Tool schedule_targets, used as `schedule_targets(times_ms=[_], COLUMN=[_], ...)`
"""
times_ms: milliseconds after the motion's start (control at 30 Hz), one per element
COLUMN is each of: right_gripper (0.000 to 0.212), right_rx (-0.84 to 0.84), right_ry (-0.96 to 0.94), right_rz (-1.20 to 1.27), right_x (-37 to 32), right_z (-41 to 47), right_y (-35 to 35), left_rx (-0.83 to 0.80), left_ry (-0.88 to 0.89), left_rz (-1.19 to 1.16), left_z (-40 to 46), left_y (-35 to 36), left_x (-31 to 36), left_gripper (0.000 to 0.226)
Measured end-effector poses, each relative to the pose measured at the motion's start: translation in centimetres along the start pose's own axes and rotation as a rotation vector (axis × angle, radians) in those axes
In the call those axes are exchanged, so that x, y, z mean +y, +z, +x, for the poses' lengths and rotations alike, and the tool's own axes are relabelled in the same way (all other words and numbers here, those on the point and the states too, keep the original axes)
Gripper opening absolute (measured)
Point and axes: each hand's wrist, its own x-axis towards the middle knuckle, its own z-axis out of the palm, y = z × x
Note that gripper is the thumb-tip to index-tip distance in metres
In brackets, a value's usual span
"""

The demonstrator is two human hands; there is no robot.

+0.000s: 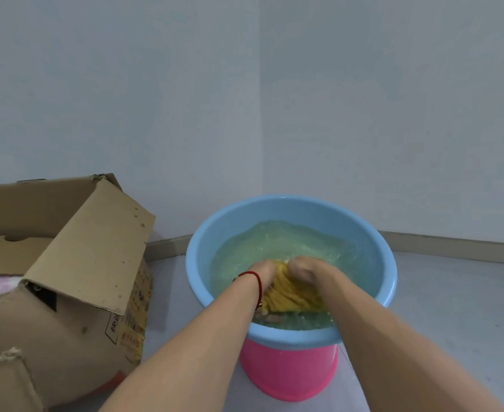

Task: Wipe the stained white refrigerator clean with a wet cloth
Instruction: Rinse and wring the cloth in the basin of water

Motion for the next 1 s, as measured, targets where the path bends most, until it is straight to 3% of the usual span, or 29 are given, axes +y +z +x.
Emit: schedule_targets(times_ms=[67,167,233,467,533,567,667,800,867,933,1000], right_gripper=[0.05,0.066,0.072,0.043,0.044,0.048,0.051,0.034,0.034,0.046,0.046], right_rx=[-0.047,-0.02,0.068,0.368,0.364,0.323,0.147,0.014,0.029,0.093,0.168], right_ry=[-0.001,0.001,-0.042,-0.131,-0.066,-0.013,0.045,-0.043,-0.034,-0.091,-0.134], right_rz=[0.3,0.575,0.491,-0.079,-0.136,-0.154,-0.089,0.4,0.569,0.429,0.219], right_x=[-1.0,-1.8,-1.9,-0.4,0.0,0.2,-0.9,-3.1,-3.4,-3.2,-2.7], right_z=[-0.3,-0.2,-0.5,-0.6,-0.2,0.1,-0.5,-1.3,-0.8,-1.2,-1.4], right_y=[0.7,1.9,1.9,-0.4,-0.1,0.1,0.9,1.5,1.9,1.7,1.3], left_rx=[-0.05,-0.129,-0.113,-0.147,-0.036,-0.018,-0.076,-0.122,-0.155,-0.178,-0.216], left_ry=[-0.093,-0.131,-0.092,-0.051,-0.004,-0.006,-0.029,-0.073,-0.053,-0.073,-0.09], left_rz=[-0.178,-0.252,-0.257,-0.099,0.039,0.055,0.03,-0.187,-0.183,-0.229,-0.209], left_z=[-0.5,-1.0,-1.2,-0.8,-0.9,-0.9,-0.7,-0.4,-0.9,-1.1,-1.5], left_y=[0.5,0.8,0.6,-2.2,-3.1,-3.4,-2.8,-0.8,-0.4,-0.3,-0.1], left_x=[0.0,-0.1,-0.2,-0.5,-0.5,-0.4,-0.6,-0.5,-0.1,0.0,-0.1], left_gripper=[0.037,0.054,0.054,0.019,0.011,0.022,0.046,0.027,0.033,0.051,0.049])
